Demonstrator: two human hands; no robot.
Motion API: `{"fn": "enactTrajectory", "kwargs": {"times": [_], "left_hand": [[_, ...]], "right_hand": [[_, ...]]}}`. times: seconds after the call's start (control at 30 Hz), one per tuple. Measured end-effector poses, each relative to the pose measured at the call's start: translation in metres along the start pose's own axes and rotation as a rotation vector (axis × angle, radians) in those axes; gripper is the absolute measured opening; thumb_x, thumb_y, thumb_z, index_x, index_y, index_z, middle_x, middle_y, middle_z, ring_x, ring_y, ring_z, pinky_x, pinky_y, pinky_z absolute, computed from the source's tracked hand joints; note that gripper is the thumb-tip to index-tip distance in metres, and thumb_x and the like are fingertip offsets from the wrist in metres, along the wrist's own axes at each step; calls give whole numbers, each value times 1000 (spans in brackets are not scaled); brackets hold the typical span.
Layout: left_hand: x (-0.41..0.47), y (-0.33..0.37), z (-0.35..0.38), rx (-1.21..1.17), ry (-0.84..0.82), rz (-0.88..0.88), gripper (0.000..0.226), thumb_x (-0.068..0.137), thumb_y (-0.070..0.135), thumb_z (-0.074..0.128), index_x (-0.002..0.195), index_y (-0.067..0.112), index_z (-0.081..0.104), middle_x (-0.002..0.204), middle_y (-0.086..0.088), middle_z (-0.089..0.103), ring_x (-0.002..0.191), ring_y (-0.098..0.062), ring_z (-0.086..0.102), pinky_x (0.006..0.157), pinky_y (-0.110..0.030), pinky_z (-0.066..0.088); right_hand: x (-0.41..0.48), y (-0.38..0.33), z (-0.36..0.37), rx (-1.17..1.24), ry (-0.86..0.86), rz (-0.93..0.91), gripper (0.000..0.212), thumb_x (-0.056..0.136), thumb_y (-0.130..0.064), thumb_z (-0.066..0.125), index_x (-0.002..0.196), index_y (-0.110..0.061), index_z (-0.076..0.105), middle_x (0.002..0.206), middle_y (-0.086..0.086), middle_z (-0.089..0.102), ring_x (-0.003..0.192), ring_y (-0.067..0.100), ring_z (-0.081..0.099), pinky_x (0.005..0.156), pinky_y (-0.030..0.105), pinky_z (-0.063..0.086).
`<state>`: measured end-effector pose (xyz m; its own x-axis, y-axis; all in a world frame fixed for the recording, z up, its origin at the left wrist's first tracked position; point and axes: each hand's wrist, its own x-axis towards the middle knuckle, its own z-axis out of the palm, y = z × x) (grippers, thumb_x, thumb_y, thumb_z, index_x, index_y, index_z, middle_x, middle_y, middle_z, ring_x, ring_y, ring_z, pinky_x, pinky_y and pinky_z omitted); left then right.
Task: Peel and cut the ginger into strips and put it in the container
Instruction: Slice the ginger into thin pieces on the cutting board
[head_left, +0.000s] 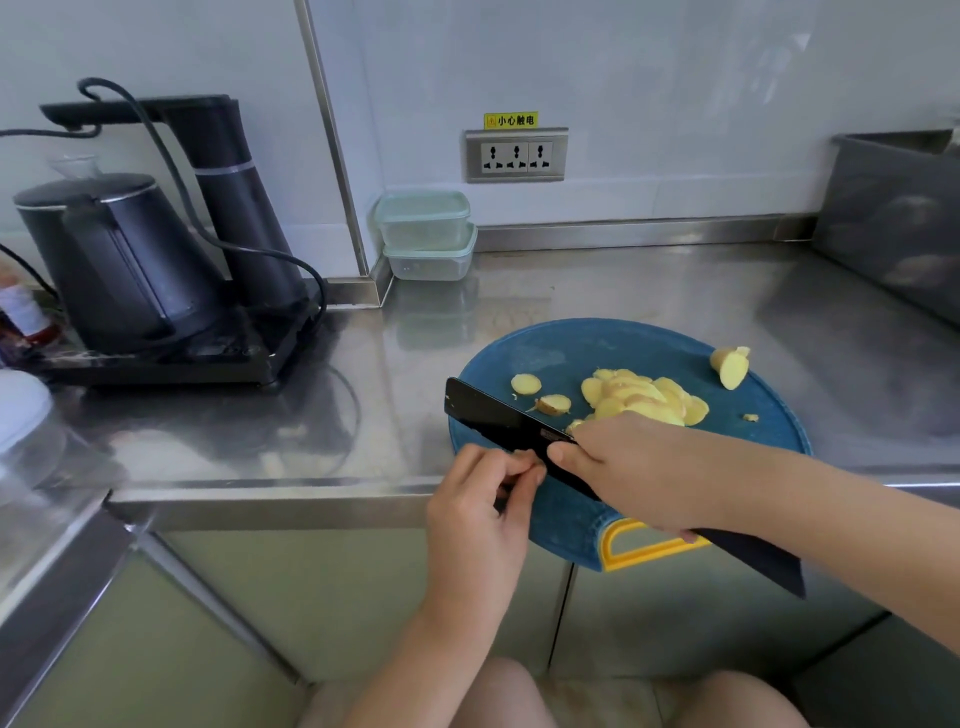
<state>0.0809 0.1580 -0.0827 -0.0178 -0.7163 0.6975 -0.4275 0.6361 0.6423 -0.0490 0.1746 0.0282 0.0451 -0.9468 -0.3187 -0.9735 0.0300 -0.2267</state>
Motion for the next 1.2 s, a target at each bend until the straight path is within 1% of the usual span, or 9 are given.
{"fn": "enactTrajectory", "kwargs": {"times": [0.07, 0.17, 0.33, 0.5, 0.53, 0.67, 1.0, 1.13, 1.2], "left_hand": [[1, 2, 0, -5, -6, -15, 5, 76, 13, 72, 74, 10, 68, 74, 8, 60, 65, 5, 50, 63, -3, 39], [2, 2, 0, -29, -9, -34, 5, 76, 11, 73, 76, 11, 69, 73, 11, 57, 62, 5, 49, 61, -2, 38], [0, 0, -2, -48, -16, -35, 9, 78, 7, 75, 79, 12, 67, 77, 10, 59, 64, 4, 53, 62, -4, 40], [-1, 4, -2, -15, 6, -17, 13, 76, 5, 77, 77, 11, 66, 78, 11, 59, 69, 3, 54, 65, -5, 41], [-1, 5, -2, -11, 3, -13, 13, 76, 4, 76, 78, 11, 66, 78, 10, 60, 70, 2, 55, 66, -5, 42], [-1, 4, -6, 5, -32, 43, 12, 78, 1, 73, 80, 11, 67, 81, 8, 63, 75, 1, 56, 69, -6, 42], [-3, 5, -8, -4, -49, 35, 2, 83, 11, 67, 82, 13, 68, 85, 9, 64, 79, 1, 57, 70, -7, 43], [-4, 5, -7, -16, -52, 36, 8, 88, 22, 65, 85, 15, 67, 86, 9, 62, 79, 0, 58, 69, -6, 43], [-3, 5, -6, -27, -53, 28, 7, 88, 22, 65, 86, 16, 67, 85, 11, 60, 78, 0, 58, 69, -6, 42]], "right_hand": [[14, -6, 2, 68, -1, -16, 43, 104, -39, 24, 76, -16, 46, 78, 9, 56, 69, 25, 60, 63, 34, 49], [22, -11, -2, 170, -17, 0, 44, 104, -39, 26, 92, -7, 55, 70, 10, 52, 52, 24, 55, 45, 28, 48], [22, -8, -2, 85, 10, 15, 38, 105, -33, 26, 72, -20, 41, 70, 6, 47, 57, 23, 54, 54, 32, 49], [7, 22, -9, 217, -33, 85, 12, 99, -27, 46, 98, -15, 45, 58, 9, 53, 30, 14, 46, 37, 24, 44], [3, 26, -10, 256, -36, 69, 7, 97, -21, 50, 99, -17, 45, 55, 8, 52, 30, 14, 45, 38, 24, 44], [-5, 35, -14, 443, -44, 68, 18, 92, -9, 56, 107, -12, 50, 45, 2, 40, 30, 15, 37, 37, 23, 39], [-25, 42, -26, 688, -118, 109, 8, 94, -10, 54, 102, -11, 50, 50, 2, 38, 35, 13, 31, 38, 22, 34], [-28, 35, -18, 574, -50, 37, 8, 97, -17, 52, 98, -10, 50, 47, 2, 39, 32, 14, 35, 38, 24, 37], [-28, 27, -11, 433, 26, 0, 23, 100, -30, 44, 90, -10, 49, 42, -1, 41, 28, 13, 39, 38, 24, 37]]}}
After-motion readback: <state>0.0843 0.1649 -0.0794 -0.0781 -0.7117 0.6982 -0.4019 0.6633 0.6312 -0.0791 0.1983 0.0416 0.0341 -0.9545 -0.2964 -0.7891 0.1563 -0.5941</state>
